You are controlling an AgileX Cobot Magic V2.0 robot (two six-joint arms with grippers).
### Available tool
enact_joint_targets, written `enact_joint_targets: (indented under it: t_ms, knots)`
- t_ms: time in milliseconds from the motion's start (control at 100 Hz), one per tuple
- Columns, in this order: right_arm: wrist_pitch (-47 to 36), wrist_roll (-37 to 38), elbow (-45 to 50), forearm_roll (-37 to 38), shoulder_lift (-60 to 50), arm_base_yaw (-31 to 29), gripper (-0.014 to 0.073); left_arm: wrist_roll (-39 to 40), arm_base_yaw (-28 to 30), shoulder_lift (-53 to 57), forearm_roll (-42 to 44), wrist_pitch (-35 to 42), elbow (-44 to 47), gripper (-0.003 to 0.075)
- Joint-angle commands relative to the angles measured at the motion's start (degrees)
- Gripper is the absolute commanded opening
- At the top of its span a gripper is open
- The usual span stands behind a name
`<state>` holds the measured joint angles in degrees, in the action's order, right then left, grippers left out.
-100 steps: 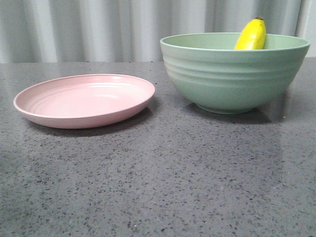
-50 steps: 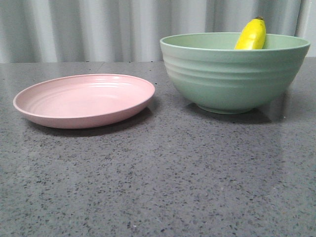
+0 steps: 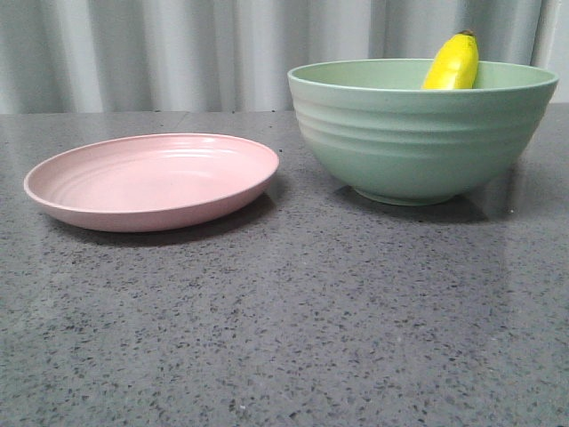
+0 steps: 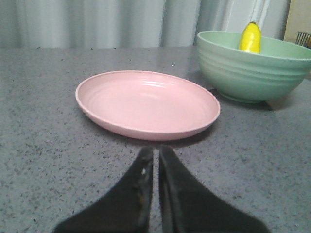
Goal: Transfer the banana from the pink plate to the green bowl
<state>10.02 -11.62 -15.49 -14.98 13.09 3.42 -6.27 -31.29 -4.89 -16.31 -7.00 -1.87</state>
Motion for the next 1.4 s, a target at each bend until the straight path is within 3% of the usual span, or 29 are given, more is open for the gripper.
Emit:
enact_joint_targets:
  t_ms: [0,110,220,500,660,1390]
  knots:
    - [-4.05,-0.65,-1.46,0.5,0.41,-0.15,-0.008,-0.17,0.55,-0.53,0.37,8.27,0.43,-0.0019]
    - [-4.05,-0.65,-1.46,0.5,0.41,-0.15,-0.008,-0.17,4.44,-0.44,6.26,17.0,3.57,-0.0019]
    - [-4.05,-0.65,-1.46,0.5,0.41,-0.15,-0.008,-0.17,10.48,1.72,11.86,15.47,3.45,-0.0019]
    - [-4.05,-0.65,-1.46,0.5,0.41,-0.15,-0.008,-0.17,24.95,7.01,11.77,1.02,3.43,-0.0019]
    - [-4.05,-0.65,-1.46,0.5,0.41,-0.15,-0.008,-0.17,27.3,7.01,11.24,-9.63,3.43,-0.0018]
    - [-4.21,-0.65,-1.2,0.5,0.16,-0.15,-0.008,-0.17,27.4,7.01,11.24,-9.15,3.43,-0.0018]
